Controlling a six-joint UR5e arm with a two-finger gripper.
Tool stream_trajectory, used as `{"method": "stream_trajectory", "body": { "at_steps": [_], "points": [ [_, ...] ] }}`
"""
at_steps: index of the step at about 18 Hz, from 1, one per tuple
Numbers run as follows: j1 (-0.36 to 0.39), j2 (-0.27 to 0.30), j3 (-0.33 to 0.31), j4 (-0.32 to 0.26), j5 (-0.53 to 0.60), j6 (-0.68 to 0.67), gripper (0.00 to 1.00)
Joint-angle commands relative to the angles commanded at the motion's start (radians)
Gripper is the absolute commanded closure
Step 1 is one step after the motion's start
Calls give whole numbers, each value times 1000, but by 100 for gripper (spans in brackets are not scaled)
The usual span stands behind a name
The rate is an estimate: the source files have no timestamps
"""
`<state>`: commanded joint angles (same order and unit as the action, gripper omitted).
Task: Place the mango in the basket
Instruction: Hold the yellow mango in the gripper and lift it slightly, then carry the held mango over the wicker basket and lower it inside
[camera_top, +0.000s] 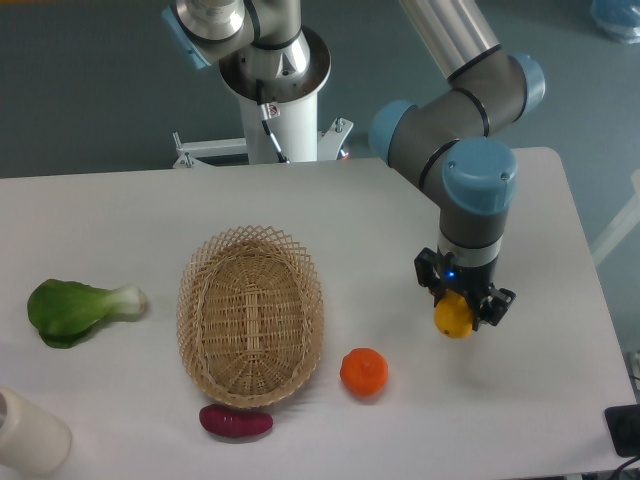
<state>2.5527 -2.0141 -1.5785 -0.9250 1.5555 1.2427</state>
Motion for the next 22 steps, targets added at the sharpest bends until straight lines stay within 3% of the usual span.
{"method": "stream_trajectory", "body": {
  "at_steps": [11,22],
  "points": [
    [-193,29,-55,8,0,-187,48],
    [-347,83,-135,8,0,-233,44]
  ]
}}
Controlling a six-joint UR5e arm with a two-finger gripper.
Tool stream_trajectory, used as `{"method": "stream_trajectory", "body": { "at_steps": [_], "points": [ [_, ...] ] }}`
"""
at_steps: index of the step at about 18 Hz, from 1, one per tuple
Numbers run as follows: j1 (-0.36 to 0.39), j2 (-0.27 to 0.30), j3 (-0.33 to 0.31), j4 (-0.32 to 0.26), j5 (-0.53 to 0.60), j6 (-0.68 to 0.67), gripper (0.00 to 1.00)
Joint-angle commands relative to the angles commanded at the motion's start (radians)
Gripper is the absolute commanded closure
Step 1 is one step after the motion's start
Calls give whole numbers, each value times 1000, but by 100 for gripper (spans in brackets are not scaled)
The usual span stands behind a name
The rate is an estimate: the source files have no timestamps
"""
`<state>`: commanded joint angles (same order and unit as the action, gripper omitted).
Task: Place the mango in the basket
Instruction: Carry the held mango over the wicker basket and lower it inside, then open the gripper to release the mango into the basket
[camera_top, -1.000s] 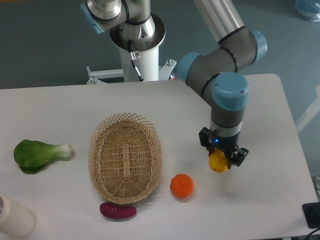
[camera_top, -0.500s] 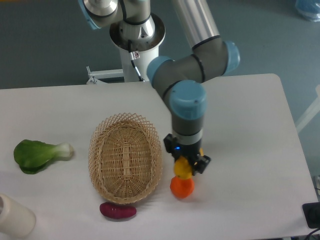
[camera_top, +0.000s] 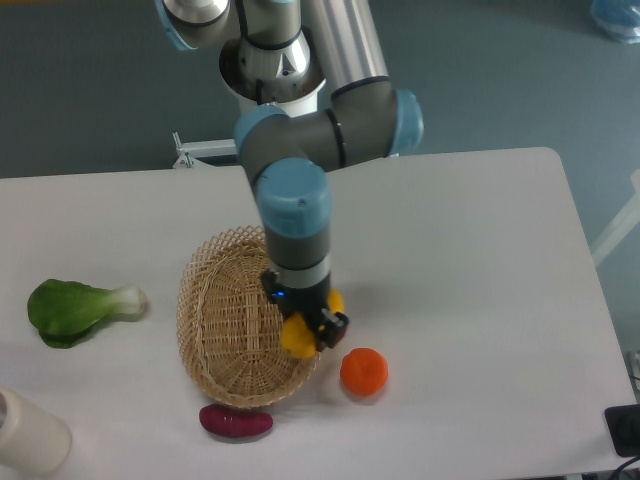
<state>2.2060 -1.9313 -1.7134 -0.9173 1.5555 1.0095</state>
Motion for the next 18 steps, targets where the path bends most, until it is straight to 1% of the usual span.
{"method": "stream_trajectory", "body": {
  "at_steps": [4,6,8,10,11,12,13,14,15,16,17,18],
  "points": [
    [-49,-9,-6,2,8,-29,44],
    [-58,-9,-31,6,11,-25,44],
    [-60,2,-69,8,11,-17,44],
    [-61,9,-86,8,9,-14,42],
    [-61,8,-86,8,9,-17,38],
    [-65,6,-86,9,8,-22,30],
    [-65,6,-84,14,6,-25,25],
    [-65,6,-86,21,6,-25,24],
    [-65,6,-87,28,6,-22,16],
    [-65,11,-91,28,6,-26,0],
    [-63,15,-89,32,8,-35,0],
    [-63,26,-86,47,3,-76,0]
  ]
}}
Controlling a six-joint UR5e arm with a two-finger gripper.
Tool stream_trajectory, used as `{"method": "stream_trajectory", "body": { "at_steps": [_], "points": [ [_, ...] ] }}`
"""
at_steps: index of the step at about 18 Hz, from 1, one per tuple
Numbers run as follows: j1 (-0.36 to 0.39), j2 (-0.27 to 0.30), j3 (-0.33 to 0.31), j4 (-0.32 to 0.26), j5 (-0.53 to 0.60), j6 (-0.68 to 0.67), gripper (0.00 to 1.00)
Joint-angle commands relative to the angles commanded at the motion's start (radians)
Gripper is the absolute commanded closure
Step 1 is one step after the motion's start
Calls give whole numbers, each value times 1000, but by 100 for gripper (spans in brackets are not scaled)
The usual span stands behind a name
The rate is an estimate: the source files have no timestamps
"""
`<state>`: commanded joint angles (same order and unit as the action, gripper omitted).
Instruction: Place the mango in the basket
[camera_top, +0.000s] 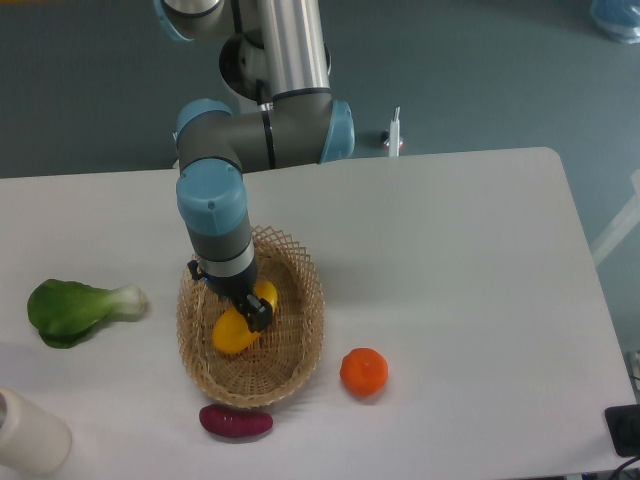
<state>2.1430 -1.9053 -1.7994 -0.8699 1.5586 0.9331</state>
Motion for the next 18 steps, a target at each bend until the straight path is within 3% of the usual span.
{"method": "stream_trajectory", "body": {
  "at_steps": [3,10,12,15,18],
  "points": [
    [11,8,-2,29,-2,-135,0],
    [145,38,25,25,-34,-131,0],
    [184,40,41,23,-35,-85,0],
    [248,35,61,16,-22,97,0],
    [304,29,66,14,-22,131,0]
  ]
}}
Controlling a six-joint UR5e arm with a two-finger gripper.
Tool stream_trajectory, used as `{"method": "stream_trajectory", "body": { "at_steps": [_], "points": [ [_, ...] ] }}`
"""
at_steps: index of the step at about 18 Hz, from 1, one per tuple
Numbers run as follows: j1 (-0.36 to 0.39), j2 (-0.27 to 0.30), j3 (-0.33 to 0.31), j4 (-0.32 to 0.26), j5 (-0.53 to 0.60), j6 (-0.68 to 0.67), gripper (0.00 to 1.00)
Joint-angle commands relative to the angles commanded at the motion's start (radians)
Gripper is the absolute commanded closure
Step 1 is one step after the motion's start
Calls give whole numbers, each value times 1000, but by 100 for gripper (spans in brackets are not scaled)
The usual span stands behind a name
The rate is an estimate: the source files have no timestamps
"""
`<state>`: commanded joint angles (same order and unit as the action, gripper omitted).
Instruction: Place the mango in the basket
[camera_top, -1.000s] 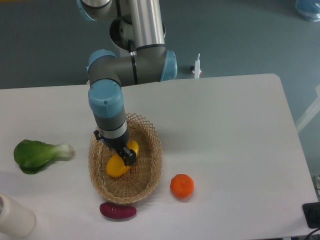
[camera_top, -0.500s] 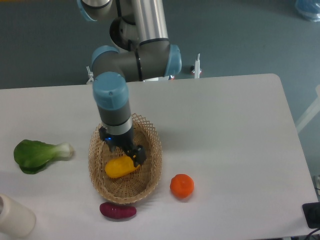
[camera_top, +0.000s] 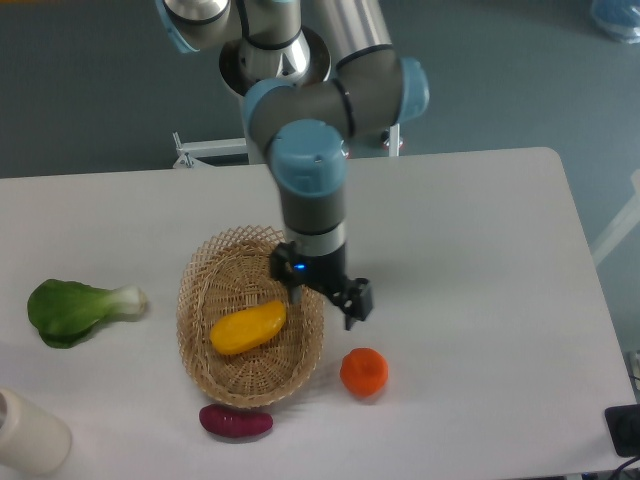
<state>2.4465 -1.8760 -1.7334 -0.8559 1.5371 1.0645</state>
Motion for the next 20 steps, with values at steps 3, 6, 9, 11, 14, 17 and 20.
{"method": "stream_trajectory", "body": {
  "at_steps": [3,6,9,11,14,17,20],
  "points": [
    [54,-5,9,-11,0,114,0],
    [104,-5,32,-61,0,248,0],
    [123,-23,84,-124,2,319,0],
    [134,-29,109,-152,2,362,0],
    [152,-28,110,-152,0,365,0],
    [164,-28,97,-149,2,412,0],
    [172,-23,81,-149,2,446,0]
  ]
}}
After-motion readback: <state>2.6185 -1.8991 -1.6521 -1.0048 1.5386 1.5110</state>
